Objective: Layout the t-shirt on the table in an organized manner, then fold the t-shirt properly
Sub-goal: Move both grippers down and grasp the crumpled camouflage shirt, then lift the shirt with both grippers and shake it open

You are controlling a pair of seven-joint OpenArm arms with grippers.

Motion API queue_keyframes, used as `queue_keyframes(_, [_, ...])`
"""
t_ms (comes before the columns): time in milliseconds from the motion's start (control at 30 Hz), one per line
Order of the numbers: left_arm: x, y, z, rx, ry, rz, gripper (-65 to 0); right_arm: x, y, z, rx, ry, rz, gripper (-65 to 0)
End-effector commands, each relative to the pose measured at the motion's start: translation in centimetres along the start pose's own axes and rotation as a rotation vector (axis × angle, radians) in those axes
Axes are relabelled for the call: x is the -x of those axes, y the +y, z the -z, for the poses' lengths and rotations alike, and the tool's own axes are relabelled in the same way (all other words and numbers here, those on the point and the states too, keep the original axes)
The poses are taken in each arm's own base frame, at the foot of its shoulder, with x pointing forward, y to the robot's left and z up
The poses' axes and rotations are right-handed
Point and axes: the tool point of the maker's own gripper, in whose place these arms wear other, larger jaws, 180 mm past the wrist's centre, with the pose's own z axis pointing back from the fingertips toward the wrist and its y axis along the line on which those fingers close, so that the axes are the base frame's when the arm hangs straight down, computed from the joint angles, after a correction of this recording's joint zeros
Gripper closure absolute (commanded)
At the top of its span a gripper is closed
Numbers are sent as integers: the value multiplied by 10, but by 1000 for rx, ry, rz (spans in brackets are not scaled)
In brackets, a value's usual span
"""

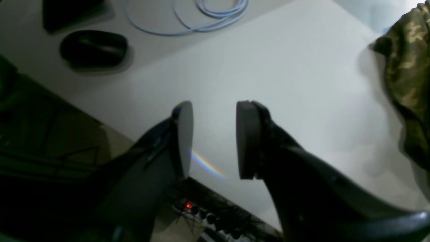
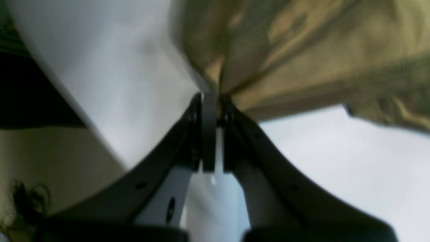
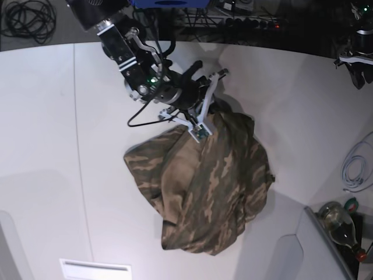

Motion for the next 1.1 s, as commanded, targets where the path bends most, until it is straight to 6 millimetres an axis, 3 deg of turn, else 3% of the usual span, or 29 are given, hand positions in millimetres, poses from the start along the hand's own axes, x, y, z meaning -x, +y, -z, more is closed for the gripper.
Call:
queue_keyframes(0, [-8,-5,2,19,-28,9,-214,-24,-2,-17,1,-84,-19,-2])
queue_keyframes(100, [6,-23,9,60,10,51,-212,-46,-27,-63,98,-181,0,-2])
queue_keyframes(200, [23,-59,18,130,46,189,-212,-65,-61,-109,215,-272,-2,-2])
queue_keyframes(333, [40,-109,25,226,63,367,-212,-62,-108,-140,346,-282,12,-2])
queue_keyframes(467, [38,-149,31,306,38,354,-212,-57,-119,-149,378,-275,7,-2])
queue_keyframes(700, [20,-245,26,512,-45,332,-222,-53,-120,-148,382,-261,8,-2])
queue_keyframes(833, [16,-288,23,606,-59,304,-224,-52,-121,-148,387,-260,8,-2])
queue_keyframes(1000, [4,-309,27,691,-10,28,-230,-50,-123,-150,391,-253,1,-2])
queue_keyframes(1067, [4,-306,33,702,24,-68,-285,-50,-123,-150,391,-253,1,-2])
